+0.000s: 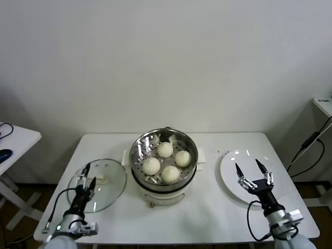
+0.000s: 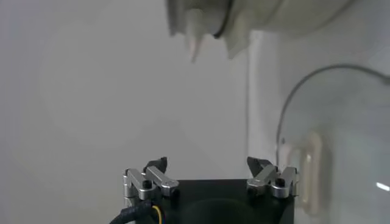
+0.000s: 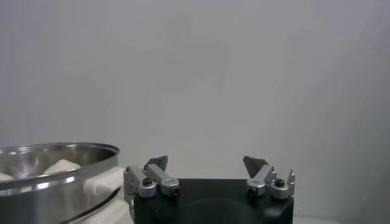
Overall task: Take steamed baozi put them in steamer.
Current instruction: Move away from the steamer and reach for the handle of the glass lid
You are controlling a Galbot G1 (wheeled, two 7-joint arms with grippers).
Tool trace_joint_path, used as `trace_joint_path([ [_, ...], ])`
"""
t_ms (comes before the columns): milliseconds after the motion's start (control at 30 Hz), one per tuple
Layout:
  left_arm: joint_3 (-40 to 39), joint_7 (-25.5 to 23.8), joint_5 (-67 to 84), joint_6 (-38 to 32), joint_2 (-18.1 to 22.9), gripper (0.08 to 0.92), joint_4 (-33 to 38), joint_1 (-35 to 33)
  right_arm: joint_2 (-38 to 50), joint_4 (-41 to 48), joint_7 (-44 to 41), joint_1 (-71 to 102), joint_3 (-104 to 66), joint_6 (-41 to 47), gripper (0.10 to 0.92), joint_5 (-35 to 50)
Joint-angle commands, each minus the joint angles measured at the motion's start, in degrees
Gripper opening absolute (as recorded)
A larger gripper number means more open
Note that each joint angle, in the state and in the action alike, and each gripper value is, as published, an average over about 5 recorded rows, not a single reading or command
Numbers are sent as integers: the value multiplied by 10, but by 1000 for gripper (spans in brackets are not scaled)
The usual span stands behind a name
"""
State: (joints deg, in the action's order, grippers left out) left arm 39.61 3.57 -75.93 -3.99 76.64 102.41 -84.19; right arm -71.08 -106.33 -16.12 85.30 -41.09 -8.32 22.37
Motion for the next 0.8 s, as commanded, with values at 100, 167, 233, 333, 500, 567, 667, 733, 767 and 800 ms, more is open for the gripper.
trace_joint_path([
  [100,-2,8,-64,-20,-3,823,-131,64,-1,8,5,-18,10,5,823,-12],
  [167,-3,7,-66,-21,-4,823,-149,76,5,8,7,-26,13,8,823,-13],
  [233,-3,7,-67,-23,-5,823,-168,90,11,9,10,-34,15,12,823,-14],
  [333,-2,7,-67,-23,-6,823,-183,103,19,9,11,-42,17,15,823,-13],
  [500,-4,10,-61,-22,-9,823,-193,116,25,11,11,-47,18,17,823,-13],
  [567,-8,11,-59,-21,-10,823,-197,123,27,11,11,-48,18,17,823,-14],
  [667,-13,11,-58,-19,-12,823,-197,133,27,12,10,-48,18,17,823,-16],
  [733,-16,10,-57,-16,-14,823,-195,138,26,13,9,-48,18,16,823,-17],
  [767,-17,10,-56,-15,-14,823,-194,139,25,14,8,-48,18,15,823,-18],
  [800,-18,10,-56,-14,-15,823,-193,141,24,15,8,-48,18,15,823,-19],
])
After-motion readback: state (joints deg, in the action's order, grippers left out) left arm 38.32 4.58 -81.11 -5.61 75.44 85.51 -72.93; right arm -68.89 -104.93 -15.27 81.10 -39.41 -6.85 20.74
